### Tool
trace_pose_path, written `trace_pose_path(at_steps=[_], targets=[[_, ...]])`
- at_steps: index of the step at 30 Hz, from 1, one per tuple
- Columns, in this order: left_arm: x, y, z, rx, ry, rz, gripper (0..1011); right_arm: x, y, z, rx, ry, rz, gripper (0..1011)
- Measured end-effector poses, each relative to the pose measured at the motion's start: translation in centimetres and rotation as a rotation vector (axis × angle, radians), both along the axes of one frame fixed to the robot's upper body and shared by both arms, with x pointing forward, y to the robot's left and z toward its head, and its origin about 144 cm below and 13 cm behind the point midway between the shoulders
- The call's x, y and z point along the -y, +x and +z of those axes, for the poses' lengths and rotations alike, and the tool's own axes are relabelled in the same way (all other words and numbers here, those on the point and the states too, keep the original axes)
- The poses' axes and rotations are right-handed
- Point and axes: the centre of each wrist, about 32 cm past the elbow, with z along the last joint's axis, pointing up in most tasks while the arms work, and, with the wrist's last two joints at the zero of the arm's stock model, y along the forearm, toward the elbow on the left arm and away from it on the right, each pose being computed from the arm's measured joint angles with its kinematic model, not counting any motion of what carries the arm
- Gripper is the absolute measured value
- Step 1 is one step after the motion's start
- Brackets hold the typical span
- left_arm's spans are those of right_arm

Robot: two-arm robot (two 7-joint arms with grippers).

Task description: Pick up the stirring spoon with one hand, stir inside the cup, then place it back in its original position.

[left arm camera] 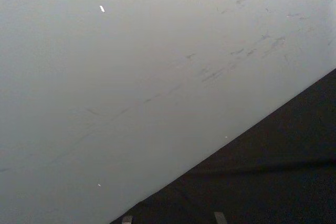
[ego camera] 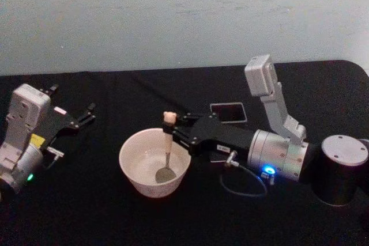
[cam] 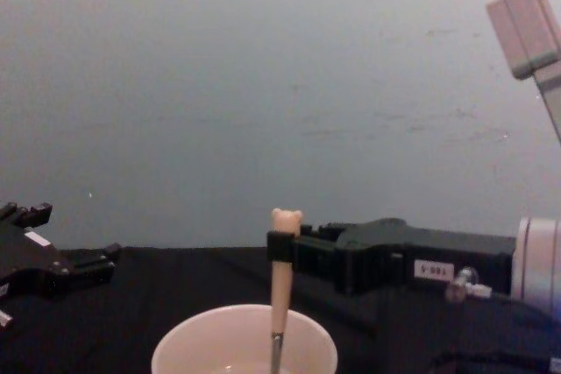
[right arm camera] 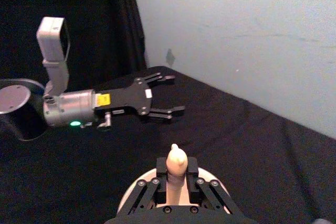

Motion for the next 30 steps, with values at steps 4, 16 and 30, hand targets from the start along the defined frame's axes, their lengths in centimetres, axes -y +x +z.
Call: trace_pose_path(at_steps=[4,16,30], targets=[[0.0,0.0,0.0,0.0,0.0,0.0,1001,-0.6,-0.2,-0.2,-0.011,0.004,0.023,218],[0.0,0.0,0.0,0.0,0.0,0.0,1001,-3.0,0.7,-0.2,0.0,0.022,0.06,218],[0.0,0.0,0.0,0.0,0.0,0.0,1001,-5.2,3.0,-0.7,-0.008,0.021,0.008,218]])
